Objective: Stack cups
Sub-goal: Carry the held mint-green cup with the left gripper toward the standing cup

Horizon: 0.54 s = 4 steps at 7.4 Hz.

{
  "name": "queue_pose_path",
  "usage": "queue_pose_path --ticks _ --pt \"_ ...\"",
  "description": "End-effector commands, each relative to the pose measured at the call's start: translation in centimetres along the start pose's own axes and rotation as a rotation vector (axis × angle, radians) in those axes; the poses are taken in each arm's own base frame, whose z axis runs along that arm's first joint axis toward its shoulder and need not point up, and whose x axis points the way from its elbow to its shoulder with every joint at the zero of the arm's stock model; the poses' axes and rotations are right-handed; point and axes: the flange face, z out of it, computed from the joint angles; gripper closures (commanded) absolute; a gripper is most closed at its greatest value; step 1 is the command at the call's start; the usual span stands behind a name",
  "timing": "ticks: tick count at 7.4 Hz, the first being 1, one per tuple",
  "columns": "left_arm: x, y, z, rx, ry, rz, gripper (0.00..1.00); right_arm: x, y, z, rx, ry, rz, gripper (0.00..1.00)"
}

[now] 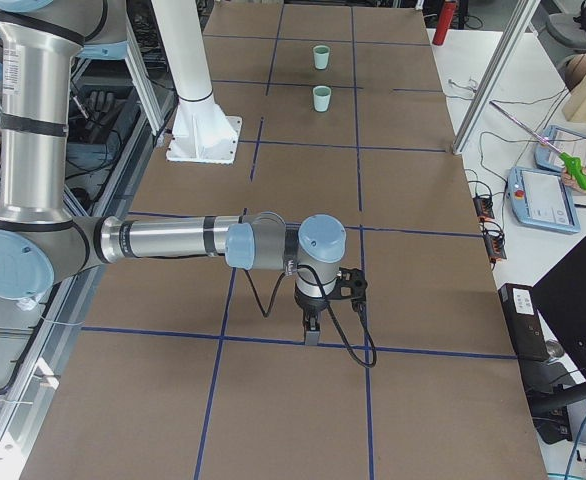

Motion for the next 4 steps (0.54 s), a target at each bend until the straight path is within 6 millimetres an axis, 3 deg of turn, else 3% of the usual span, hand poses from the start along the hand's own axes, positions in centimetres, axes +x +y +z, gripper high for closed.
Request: queue_pose_path --ticks 1,3,4 --pt "0.2 -0.4 -0.2 0.003 0.0 -0.005 0.0 0.0 0.0 0.0 0.0 0.0 0.0 0.0" --pt "2.4 -1.3 -2.1 0.041 -0.002 0.039 0.0 0.0 0.0 0.0 -0.001 0.0 0.001 0.0" --pt "4.7 -1.6 -3.3 0.066 -0.011 0.08 0.0 0.0 0.0 0.0 0.0 0.0 0.0 0.0"
